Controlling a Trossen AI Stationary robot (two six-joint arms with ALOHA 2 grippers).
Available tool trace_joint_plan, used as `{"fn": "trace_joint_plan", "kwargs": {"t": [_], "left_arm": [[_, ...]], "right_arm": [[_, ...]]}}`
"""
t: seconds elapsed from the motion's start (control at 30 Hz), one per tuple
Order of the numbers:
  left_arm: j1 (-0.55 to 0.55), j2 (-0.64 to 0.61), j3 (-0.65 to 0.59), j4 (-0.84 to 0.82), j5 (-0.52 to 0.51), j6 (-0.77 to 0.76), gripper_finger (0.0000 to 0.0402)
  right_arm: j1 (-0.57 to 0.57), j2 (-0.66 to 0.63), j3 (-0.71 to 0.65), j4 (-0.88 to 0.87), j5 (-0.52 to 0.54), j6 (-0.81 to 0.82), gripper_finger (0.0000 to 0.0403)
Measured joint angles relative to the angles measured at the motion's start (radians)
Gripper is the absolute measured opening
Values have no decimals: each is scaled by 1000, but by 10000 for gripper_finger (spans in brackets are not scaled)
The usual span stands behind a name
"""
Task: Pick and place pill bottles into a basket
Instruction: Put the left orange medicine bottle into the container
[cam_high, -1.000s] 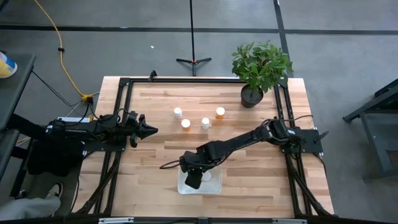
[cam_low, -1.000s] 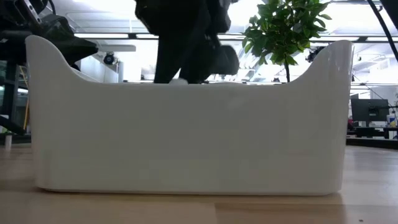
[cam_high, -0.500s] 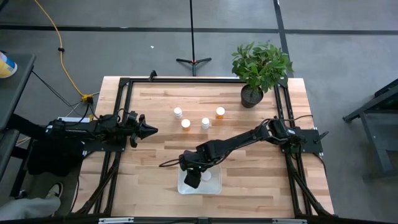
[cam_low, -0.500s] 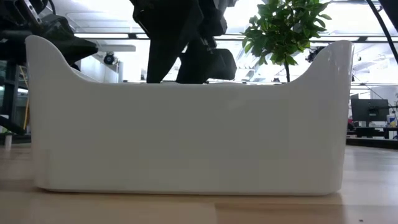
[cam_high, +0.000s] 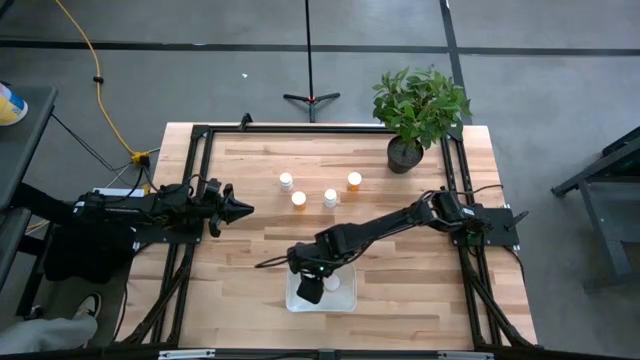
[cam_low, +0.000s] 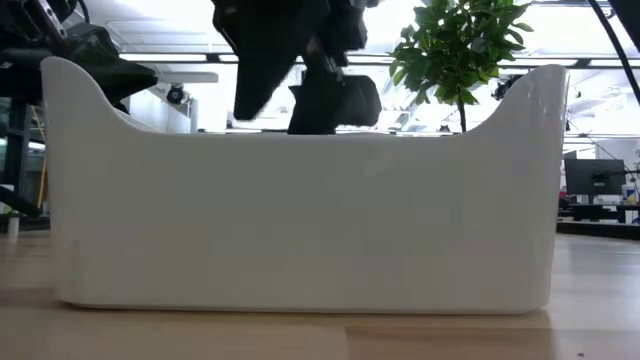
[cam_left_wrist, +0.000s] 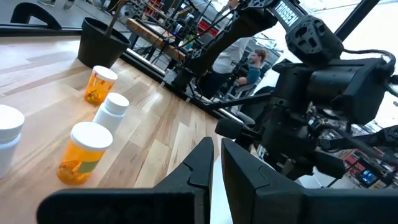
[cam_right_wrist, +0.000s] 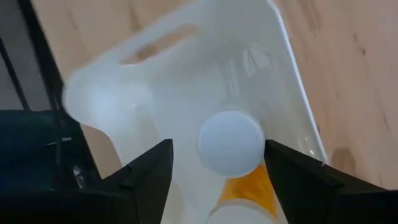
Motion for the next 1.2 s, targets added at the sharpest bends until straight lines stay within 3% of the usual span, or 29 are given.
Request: {"fn": "trace_joint_plan", "kwargs": {"t": [0.4,0.8,1.2], "left_arm": [[0,0,0,0,3,-1,67],[0,0,0,0,2,-1,67],[0,0,0,-1,2,0,67]], "right_arm": [[-23,0,182,-167,95,-83,244],[-78,0,408,-343,297,-185,244],[-175,-12,367,-394,315,-252,244]]}}
